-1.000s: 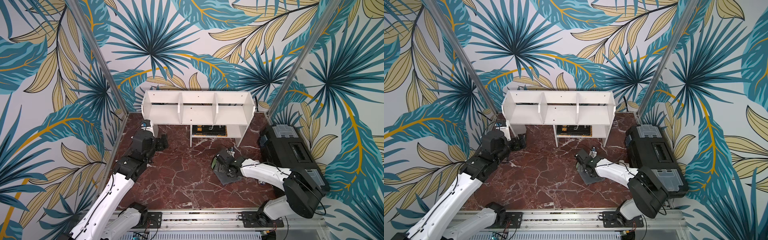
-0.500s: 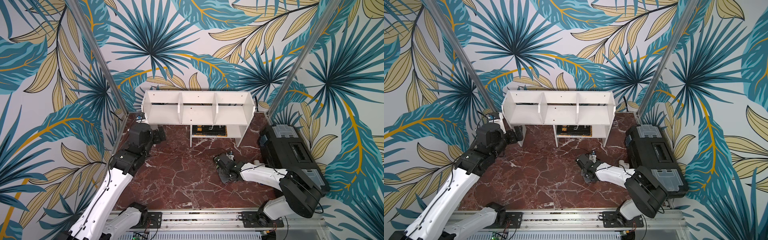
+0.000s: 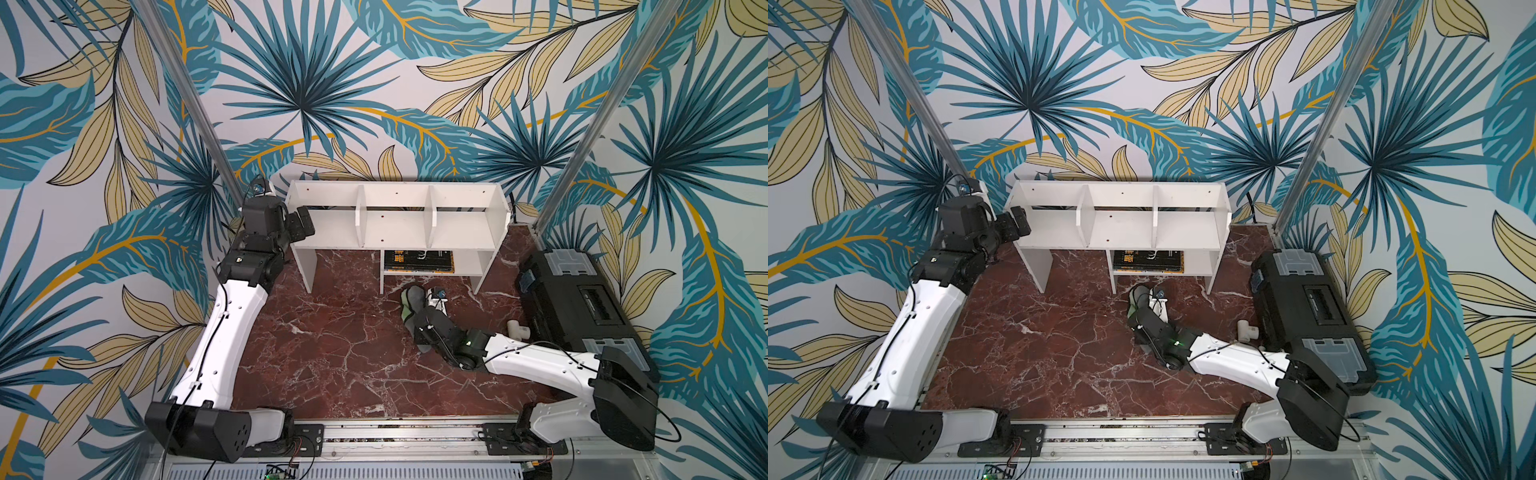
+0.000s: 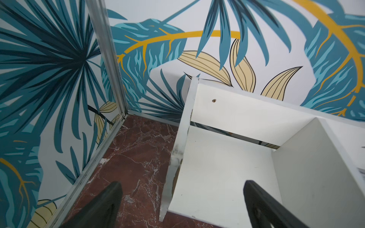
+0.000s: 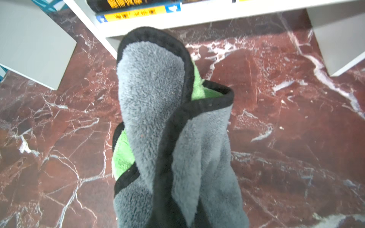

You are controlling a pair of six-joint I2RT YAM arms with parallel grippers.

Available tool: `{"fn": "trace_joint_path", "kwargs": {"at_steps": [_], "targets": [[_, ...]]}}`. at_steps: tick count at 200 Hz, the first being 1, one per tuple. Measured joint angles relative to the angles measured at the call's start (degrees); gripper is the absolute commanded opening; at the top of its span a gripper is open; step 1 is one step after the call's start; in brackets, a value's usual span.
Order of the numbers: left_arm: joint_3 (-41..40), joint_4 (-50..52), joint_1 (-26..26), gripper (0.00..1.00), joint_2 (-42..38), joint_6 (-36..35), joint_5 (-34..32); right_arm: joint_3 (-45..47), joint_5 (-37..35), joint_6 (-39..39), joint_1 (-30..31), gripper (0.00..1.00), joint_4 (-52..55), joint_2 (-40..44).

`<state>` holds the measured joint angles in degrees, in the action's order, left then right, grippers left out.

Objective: Wipe the bookshelf clean with a cloth
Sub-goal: Pick up the cleaning item at the center of the board, then hold the shelf at the center of the board.

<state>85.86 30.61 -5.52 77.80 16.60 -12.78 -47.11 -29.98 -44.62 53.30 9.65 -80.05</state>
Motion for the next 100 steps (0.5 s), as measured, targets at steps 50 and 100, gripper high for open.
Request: {"fn": "trace_joint_path", "kwargs": {"at_steps": [50, 100], "targets": [[0.13, -1.64, 0.63, 0.78, 7.82, -1.46, 0.87, -4.15, 4.02, 4.90, 0.07, 0.00, -4.61, -2.86], [-1.70, -5.66, 0.74, 0.50, 7.65, -1.38, 2.73, -19.91, 0.98, 10.49, 0.07, 0.00, -5.20, -12.35]]}}
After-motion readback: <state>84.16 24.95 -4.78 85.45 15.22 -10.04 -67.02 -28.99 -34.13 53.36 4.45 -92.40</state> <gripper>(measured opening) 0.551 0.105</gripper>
